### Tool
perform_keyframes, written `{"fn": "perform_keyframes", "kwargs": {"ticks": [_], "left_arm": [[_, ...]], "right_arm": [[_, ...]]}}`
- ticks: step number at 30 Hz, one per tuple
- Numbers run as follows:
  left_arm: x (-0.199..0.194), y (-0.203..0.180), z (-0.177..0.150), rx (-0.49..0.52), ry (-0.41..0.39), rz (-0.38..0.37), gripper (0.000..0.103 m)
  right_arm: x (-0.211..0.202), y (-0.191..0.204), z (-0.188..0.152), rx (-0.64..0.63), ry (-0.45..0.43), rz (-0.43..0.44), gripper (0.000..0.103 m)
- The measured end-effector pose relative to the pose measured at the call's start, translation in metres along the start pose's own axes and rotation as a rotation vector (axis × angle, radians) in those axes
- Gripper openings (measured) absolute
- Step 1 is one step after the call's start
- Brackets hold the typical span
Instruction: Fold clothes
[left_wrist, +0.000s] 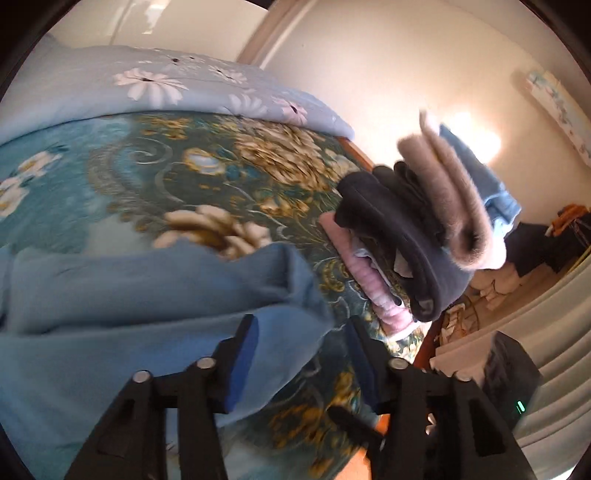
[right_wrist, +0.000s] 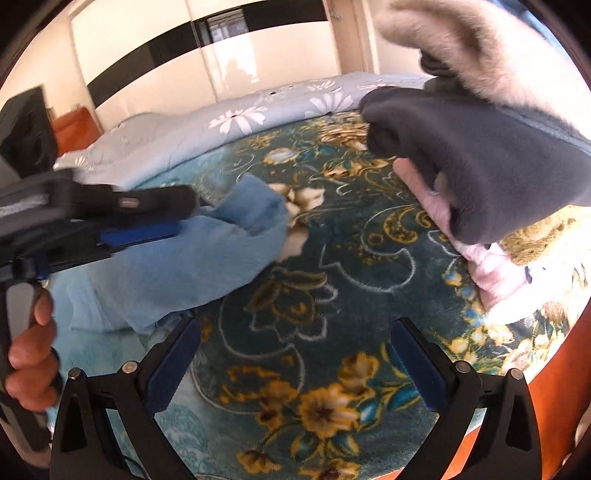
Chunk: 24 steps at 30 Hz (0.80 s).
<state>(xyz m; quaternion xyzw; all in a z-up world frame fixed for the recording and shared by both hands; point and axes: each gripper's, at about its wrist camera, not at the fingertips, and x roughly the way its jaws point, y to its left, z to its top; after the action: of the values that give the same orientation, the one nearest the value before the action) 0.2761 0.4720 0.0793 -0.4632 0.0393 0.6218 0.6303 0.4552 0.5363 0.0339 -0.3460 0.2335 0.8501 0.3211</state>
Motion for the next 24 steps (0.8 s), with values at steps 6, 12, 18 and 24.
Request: {"fn": "perform_keyframes", "kwargs": {"ticks": [6, 12, 18, 24], "left_arm": [[-0.067, 0.066, 0.012, 0.061, -0.118, 0.28, 0.078], [-0.067, 0.17, 0.045, -0.089, -0.058, 0.359, 0.078], [-0.032, 0.243, 0.053, -0.245, 0.036, 0.243, 0.078], [-0.002, 0.241, 0.056, -0.211, 0.157, 0.114, 0.078]], "right_arm": [[-0.015, 0.009, 0.009, 0.012, -0.079, 0.146, 0.103], [-0.001, 0.011, 0.044, 0.082, -0.12, 0.138, 0.103], [0.03, -0.005, 0.044, 0.199, -0.051, 0.15, 0.092], [0.061, -0.035, 0.027, 0.456, 0.015, 0.378, 0.074]]}}
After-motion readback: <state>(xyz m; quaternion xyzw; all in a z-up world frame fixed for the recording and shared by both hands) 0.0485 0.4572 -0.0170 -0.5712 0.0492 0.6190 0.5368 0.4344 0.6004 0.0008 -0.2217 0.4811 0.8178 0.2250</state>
